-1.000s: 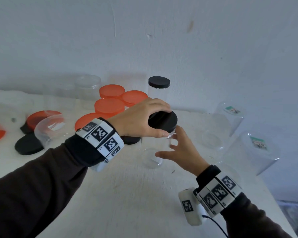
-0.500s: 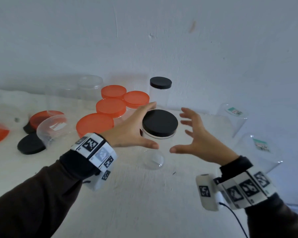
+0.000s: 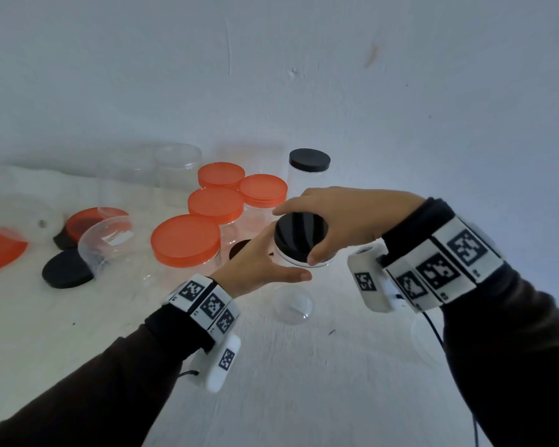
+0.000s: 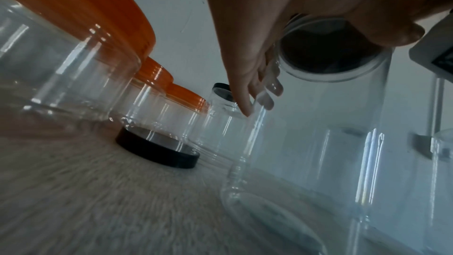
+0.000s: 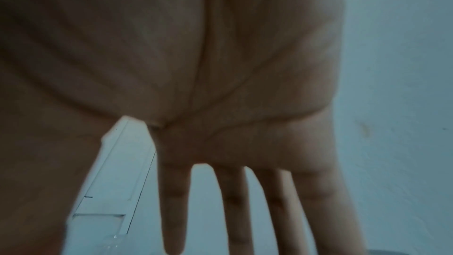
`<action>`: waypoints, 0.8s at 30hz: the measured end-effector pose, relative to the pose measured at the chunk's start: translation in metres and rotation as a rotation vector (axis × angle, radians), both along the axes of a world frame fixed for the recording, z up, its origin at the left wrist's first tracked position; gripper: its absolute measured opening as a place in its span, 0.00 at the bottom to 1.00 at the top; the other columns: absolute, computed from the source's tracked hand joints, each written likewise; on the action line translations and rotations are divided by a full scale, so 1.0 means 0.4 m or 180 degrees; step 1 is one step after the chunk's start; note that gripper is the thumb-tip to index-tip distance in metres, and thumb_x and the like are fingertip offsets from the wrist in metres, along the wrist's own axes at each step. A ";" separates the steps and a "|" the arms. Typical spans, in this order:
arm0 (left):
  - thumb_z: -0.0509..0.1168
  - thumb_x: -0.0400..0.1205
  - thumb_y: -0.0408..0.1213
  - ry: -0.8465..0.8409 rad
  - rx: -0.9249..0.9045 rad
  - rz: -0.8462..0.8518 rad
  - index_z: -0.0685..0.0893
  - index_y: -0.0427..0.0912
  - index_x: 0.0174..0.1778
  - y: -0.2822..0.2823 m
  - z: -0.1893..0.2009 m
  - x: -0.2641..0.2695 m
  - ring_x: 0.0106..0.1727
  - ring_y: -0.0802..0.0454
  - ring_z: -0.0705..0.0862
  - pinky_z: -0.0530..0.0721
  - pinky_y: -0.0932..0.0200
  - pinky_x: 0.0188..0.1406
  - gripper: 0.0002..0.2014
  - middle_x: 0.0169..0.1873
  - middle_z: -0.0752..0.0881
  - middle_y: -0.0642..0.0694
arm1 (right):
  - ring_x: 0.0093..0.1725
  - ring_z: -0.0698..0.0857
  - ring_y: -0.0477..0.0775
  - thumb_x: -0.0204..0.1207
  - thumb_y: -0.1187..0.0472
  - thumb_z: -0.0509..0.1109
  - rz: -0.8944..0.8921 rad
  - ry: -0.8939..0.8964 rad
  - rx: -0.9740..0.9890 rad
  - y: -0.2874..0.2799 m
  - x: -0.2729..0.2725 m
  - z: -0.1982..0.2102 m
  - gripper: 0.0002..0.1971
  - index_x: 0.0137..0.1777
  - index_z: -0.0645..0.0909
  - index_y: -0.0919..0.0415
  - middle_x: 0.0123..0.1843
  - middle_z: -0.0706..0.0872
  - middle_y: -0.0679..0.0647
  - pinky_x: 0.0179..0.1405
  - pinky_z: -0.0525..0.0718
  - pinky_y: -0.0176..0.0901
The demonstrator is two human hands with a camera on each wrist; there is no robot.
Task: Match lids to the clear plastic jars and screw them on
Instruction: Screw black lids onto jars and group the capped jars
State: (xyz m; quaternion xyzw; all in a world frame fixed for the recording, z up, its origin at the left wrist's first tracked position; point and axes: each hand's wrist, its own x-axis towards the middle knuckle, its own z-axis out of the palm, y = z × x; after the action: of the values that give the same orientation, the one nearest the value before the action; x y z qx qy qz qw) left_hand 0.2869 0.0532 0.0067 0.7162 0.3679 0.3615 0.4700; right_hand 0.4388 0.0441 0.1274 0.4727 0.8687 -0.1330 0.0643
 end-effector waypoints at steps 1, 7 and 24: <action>0.77 0.63 0.40 -0.0008 -0.0004 -0.0003 0.67 0.58 0.66 0.000 0.001 0.000 0.59 0.78 0.75 0.72 0.82 0.54 0.37 0.59 0.78 0.64 | 0.63 0.71 0.47 0.67 0.54 0.77 0.0014 -0.0058 -0.0010 0.002 -0.005 0.003 0.41 0.78 0.60 0.42 0.68 0.70 0.47 0.63 0.74 0.43; 0.77 0.67 0.31 -0.0053 -0.0027 -0.0045 0.70 0.61 0.60 0.002 -0.001 -0.004 0.56 0.79 0.76 0.71 0.82 0.53 0.33 0.57 0.79 0.63 | 0.64 0.72 0.51 0.66 0.59 0.78 0.0172 -0.0178 -0.0090 0.001 -0.009 0.008 0.39 0.76 0.64 0.44 0.67 0.68 0.47 0.64 0.78 0.49; 0.78 0.66 0.30 -0.0221 0.0022 0.0005 0.72 0.55 0.63 -0.005 -0.003 0.003 0.59 0.71 0.79 0.73 0.78 0.56 0.34 0.58 0.82 0.57 | 0.58 0.74 0.49 0.62 0.51 0.78 0.0060 0.0041 0.0106 0.002 0.001 -0.005 0.35 0.70 0.70 0.39 0.59 0.72 0.44 0.58 0.80 0.46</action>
State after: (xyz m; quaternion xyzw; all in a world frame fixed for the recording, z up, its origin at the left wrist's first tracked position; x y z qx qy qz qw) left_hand 0.2883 0.0513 0.0056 0.7046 0.3507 0.3878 0.4797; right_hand 0.4393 0.0448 0.1256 0.4646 0.8756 -0.1210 0.0520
